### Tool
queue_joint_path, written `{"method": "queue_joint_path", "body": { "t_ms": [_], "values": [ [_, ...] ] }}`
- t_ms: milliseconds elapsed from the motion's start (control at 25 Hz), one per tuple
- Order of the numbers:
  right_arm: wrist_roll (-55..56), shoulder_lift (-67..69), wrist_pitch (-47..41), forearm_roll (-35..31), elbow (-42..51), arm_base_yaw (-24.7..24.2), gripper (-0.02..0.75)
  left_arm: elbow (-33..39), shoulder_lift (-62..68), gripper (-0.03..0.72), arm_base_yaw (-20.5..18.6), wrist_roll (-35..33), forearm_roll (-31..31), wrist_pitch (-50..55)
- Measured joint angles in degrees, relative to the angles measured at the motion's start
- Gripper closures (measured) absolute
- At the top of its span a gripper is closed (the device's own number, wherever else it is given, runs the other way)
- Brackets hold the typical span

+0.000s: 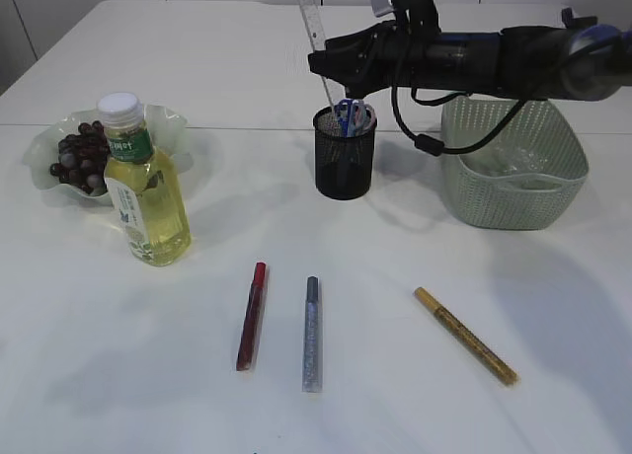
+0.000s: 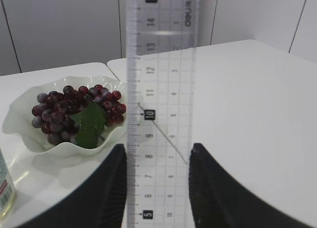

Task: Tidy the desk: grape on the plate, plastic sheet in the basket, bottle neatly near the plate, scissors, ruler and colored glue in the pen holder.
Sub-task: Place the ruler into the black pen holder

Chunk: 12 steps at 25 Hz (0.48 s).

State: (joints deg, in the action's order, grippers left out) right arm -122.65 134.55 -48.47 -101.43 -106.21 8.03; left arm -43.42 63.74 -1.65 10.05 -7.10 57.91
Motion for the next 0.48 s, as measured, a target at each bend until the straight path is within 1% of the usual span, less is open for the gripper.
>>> {"method": "queue_joint_path", "body": {
  "t_ms": [480],
  "values": [
    [0.0,2.7,-1.5,0.0,-1.3,0.0,0.432,0.0,0.0,0.309,0.0,0.0,0.0,0.0]
  ]
}}
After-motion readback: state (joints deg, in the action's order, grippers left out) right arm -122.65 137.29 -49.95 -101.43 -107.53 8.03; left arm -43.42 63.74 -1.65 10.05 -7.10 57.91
